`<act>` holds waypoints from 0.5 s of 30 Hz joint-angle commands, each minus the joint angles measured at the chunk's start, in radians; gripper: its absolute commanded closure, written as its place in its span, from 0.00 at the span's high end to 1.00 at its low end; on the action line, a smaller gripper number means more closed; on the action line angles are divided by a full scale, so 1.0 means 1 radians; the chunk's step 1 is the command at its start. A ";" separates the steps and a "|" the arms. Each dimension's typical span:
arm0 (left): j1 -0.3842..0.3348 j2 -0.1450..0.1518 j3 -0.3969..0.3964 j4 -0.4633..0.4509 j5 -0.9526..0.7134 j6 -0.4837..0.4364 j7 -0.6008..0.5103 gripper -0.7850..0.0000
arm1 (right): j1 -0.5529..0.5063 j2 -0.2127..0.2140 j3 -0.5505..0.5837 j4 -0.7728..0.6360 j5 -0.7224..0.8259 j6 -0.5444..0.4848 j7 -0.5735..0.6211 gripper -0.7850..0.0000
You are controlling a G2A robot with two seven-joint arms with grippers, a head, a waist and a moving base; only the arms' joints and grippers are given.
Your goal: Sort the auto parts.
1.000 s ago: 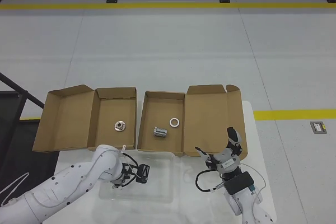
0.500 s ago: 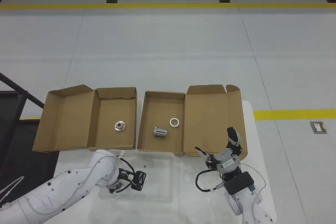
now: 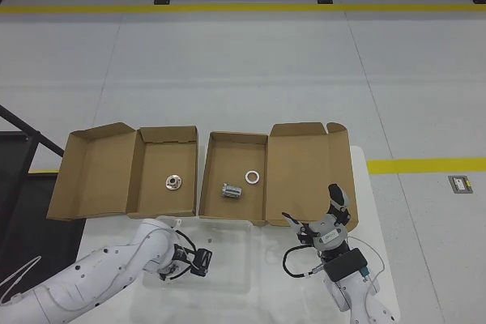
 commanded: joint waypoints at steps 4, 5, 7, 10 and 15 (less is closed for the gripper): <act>0.004 -0.015 0.000 0.017 0.009 0.005 -0.005 0.49 | 0.000 0.000 0.000 0.000 0.000 0.000 0.000 1.00; 0.005 -0.018 0.000 0.021 0.010 0.006 -0.006 0.49 | 0.000 0.000 0.000 0.000 0.000 0.000 0.000 1.00; 0.005 -0.025 0.000 0.028 0.012 0.015 -0.015 0.48 | 0.000 0.000 0.000 0.000 0.000 0.000 0.000 1.00; 0.006 -0.034 0.000 0.040 0.009 0.016 -0.016 0.44 | 0.000 0.000 0.000 0.000 0.000 0.000 0.000 1.00; 0.007 -0.048 0.000 0.059 0.014 0.013 -0.013 0.10 | 0.000 0.000 0.000 0.000 0.000 0.000 0.000 1.00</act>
